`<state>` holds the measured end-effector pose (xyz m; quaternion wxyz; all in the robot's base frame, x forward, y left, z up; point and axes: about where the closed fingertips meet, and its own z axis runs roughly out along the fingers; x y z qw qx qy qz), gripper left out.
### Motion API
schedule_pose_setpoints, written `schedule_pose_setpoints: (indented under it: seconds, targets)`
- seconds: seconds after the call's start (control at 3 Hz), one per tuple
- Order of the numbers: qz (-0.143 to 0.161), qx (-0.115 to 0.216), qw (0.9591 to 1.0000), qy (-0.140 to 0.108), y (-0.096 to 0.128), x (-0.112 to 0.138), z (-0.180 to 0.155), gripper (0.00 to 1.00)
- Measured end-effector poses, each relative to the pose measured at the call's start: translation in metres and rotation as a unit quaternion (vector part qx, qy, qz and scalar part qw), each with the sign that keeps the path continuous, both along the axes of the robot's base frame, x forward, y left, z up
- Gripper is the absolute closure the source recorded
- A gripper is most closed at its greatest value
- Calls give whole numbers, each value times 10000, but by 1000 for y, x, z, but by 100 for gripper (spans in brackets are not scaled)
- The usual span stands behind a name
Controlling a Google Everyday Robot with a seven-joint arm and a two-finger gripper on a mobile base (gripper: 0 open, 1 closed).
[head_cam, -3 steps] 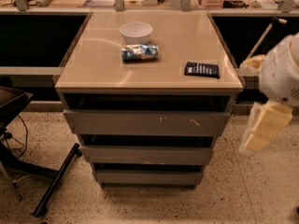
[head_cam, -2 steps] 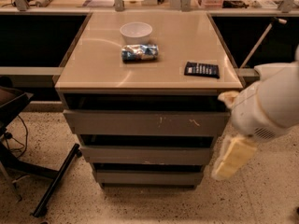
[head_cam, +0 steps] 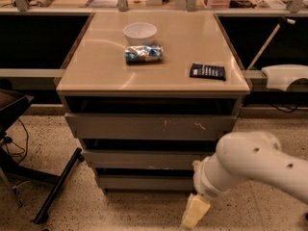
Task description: Open bottom drawer
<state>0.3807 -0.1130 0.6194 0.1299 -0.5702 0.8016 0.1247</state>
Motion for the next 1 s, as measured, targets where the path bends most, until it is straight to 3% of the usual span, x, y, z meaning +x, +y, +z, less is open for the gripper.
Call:
schedule_pose_setpoints:
  seconds: [0.33,0.67,1.0]
  targets:
    - [-267,134,9986,439,5,-8,-101,0]
    - [-336,358,9968,623,15,-13,-131,0]
    - [-328,358,9968,642,15,-14,-132,0]
